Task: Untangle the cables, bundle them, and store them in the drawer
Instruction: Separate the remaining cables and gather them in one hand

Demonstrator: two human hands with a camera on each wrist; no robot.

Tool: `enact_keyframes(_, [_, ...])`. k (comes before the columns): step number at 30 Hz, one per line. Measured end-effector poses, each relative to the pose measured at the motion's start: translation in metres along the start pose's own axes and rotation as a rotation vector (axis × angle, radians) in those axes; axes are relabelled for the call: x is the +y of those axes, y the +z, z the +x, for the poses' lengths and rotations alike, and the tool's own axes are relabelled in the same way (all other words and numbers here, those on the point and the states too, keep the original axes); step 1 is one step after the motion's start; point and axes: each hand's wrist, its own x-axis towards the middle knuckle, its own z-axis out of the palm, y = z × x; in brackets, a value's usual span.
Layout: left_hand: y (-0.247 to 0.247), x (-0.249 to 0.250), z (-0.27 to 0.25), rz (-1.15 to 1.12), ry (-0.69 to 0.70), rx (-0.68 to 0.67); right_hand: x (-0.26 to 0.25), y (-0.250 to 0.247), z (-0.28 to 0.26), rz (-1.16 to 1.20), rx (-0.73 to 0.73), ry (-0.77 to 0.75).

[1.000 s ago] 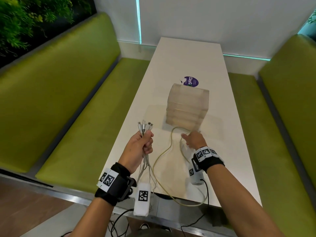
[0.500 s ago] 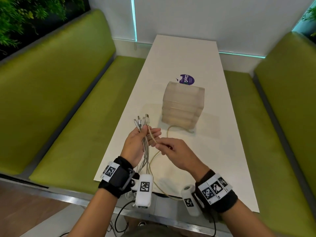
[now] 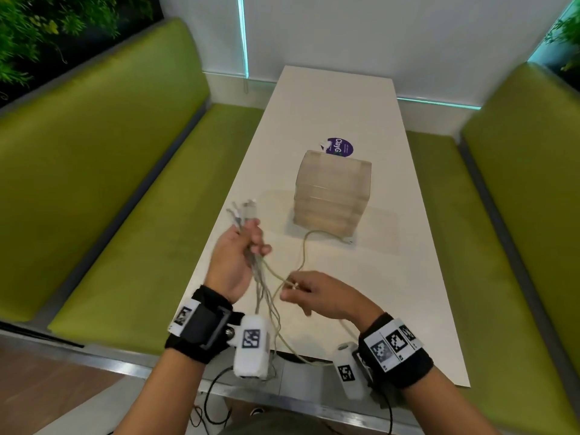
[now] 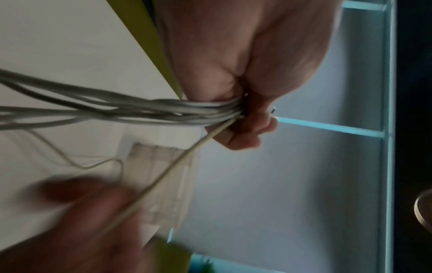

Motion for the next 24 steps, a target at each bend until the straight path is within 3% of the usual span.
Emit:
enact_keyframes(3, [-0.023, 0.036, 0.011, -0.154, 0.120, 0.077, 0.036, -0.006, -0.014, 0.098, -0.107, 0.082])
enact_keyframes(7, [-0.057, 0.059, 0.016, -0.131, 0.187, 0.147, 0.067, -0.015, -0.034, 0.374, 0.115, 0.038])
enact_keyframes(11, [-0.043, 0.021, 0.010, 0.111, 0.101, 0.148, 0.049, -0.020, -0.029, 0.710, 0.263, -0.119])
enact_keyframes(14, [-0.021, -0.015, -0.003, 0.248, -0.046, 0.044, 0.019, -0.022, -0.016, 0.942, 0.281, -0.232])
enact_keyframes(17, [-0.005, -0.034, -0.012, 0.323, -0.121, -0.030, -0.008, -0.027, -0.013, 0.822, 0.296, -0.281])
enact_keyframes(21, [0.004, -0.037, -0.018, 0.337, -0.173, -0.163, -0.026, -0.028, -0.017, 0.296, 0.170, -0.320])
enact_keyframes(24, [0.001, -0.031, -0.016, 0.337, -0.166, -0.101, -0.025, -0.021, -0.014, 0.139, 0.101, -0.276])
